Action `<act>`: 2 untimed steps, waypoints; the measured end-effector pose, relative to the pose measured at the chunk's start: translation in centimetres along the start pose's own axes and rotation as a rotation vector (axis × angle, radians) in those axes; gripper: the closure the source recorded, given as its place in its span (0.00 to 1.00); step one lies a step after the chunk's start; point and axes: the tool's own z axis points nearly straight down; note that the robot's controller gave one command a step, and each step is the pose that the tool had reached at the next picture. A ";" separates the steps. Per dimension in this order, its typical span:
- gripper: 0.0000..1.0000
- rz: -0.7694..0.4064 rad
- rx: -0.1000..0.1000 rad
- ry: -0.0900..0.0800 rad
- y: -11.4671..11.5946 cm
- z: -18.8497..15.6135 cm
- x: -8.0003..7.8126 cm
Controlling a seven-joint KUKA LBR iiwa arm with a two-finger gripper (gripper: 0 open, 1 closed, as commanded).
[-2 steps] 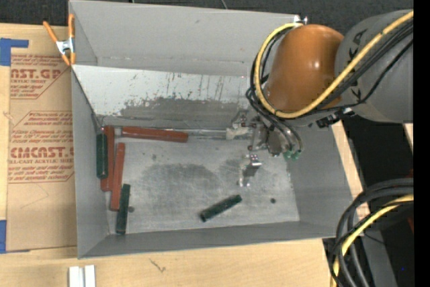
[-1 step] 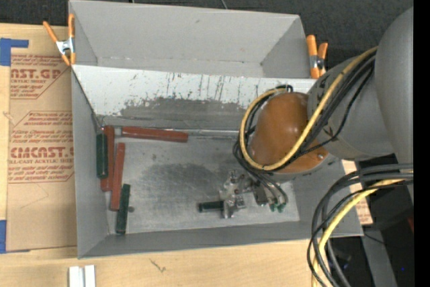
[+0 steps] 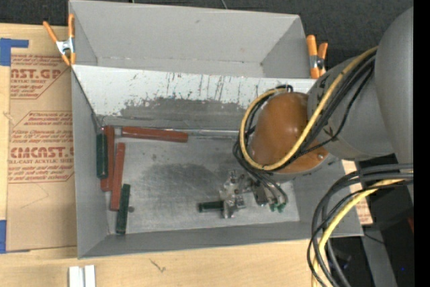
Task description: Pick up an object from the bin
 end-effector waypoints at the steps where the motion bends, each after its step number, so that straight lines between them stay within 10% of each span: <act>1: 1.00 0.000 0.000 0.003 0.0 -0.4 0.1; 2: 1.00 -0.165 0.002 -0.008 -3.9 -3.5 -0.7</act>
Offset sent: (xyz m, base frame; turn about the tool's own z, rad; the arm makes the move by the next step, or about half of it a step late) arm 0.0164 -0.0627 0.0320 -0.2221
